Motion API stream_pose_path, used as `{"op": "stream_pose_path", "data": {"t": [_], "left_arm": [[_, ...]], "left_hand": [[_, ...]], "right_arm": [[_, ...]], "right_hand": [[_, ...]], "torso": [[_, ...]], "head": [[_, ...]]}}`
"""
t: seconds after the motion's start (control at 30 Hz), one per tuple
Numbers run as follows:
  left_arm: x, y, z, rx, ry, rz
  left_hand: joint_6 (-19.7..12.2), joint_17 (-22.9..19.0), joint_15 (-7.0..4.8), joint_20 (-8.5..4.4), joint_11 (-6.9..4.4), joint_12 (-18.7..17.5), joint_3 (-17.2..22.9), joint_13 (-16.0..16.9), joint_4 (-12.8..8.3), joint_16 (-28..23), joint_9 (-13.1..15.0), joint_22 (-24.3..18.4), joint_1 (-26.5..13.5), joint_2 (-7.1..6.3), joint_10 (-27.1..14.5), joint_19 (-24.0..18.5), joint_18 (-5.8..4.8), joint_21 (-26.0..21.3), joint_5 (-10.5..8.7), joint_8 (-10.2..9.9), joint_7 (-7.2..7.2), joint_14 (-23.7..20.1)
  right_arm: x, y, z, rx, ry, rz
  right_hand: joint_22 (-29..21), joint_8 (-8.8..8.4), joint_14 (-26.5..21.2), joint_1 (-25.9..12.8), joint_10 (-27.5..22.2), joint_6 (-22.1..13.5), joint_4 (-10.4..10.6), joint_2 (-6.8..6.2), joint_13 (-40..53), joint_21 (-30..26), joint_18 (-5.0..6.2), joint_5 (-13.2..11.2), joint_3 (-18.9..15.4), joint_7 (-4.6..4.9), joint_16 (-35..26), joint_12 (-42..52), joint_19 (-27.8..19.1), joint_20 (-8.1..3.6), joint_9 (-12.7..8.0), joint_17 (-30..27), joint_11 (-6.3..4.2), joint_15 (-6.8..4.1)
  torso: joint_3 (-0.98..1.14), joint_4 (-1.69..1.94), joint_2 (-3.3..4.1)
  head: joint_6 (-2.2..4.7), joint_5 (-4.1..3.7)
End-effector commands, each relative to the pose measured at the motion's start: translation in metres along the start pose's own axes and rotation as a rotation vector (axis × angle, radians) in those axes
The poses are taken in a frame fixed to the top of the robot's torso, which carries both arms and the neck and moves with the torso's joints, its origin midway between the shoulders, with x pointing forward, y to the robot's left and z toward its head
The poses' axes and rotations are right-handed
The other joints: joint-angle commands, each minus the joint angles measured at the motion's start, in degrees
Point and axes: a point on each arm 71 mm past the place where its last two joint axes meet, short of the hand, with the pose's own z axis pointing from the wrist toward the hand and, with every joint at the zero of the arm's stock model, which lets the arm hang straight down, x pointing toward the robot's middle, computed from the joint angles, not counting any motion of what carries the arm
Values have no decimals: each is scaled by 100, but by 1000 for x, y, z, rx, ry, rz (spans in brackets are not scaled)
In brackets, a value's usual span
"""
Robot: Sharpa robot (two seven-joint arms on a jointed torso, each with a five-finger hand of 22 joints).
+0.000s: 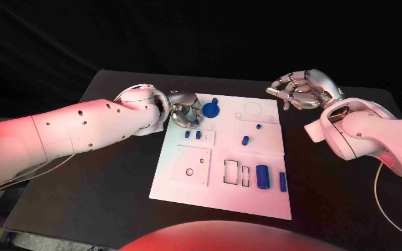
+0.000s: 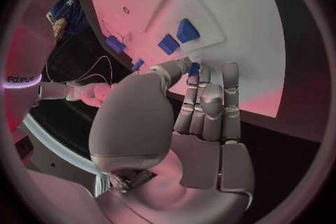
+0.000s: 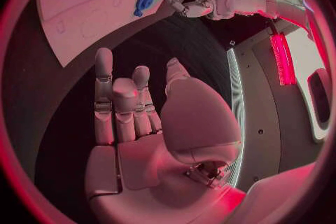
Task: Assemble the parts on the task board
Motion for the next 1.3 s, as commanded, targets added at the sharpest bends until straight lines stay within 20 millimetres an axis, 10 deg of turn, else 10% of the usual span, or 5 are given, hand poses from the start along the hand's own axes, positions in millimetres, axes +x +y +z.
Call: {"op": "stream_pose_path", "data": {"t": [0.03,0.9,1.2,1.3], "left_arm": [[-1,-2,0,16,-10,2],[-4,-4,-4,48,-60,-43],[-20,-1,-15,131,-221,-492],[-27,5,-21,142,-295,-681]], "left_hand": [[-39,-8,2,29,0,20,-31,9,3,-7,-7,-10,-66,-15,-52,-18,71,-32,-1,-16,-13,-40],[-533,-214,151,173,165,123,-332,-24,80,33,-209,-75,-63,-77,-751,-38,77,-101,4,-545,-37,-180],[-397,-267,156,190,157,222,-574,-59,256,50,-243,-109,-111,36,-824,-38,84,-131,42,-574,189,-198],[-299,-1598,169,200,175,270,-599,-90,321,-392,-257,-186,-84,89,-878,-161,78,-270,60,-582,262,-876]], "right_arm": [[1,1,0,-11,9,-3],[1,-2,-1,2,17,-7],[12,0,-3,-42,154,-121],[17,1,-4,-64,219,-206]], "right_hand": [[-8,33,-12,3,-34,-35,-1,54,-9,-21,115,-15,-21,-2,-39,9,35,-1,-3,5,13,-13],[-21,53,-15,10,-68,-50,-3,66,-82,-48,114,-15,-37,-1,-86,-30,49,0,-9,-18,14,-12],[127,-46,258,1180,-692,-208,-19,-91,-1876,25,109,-4,487,167,548,-1931,253,64,-207,858,193,108],[878,-119,550,1464,-652,-179,-28,-241,-2387,1177,-54,0,735,204,1259,-2423,698,65,-301,1704,232,125]], "torso": [[2,2,2],[-3,-4,0],[4,-5,-3],[3,-3,-4]], "head": [[-5,0],[25,-6],[28,-28],[29,-37]]}}
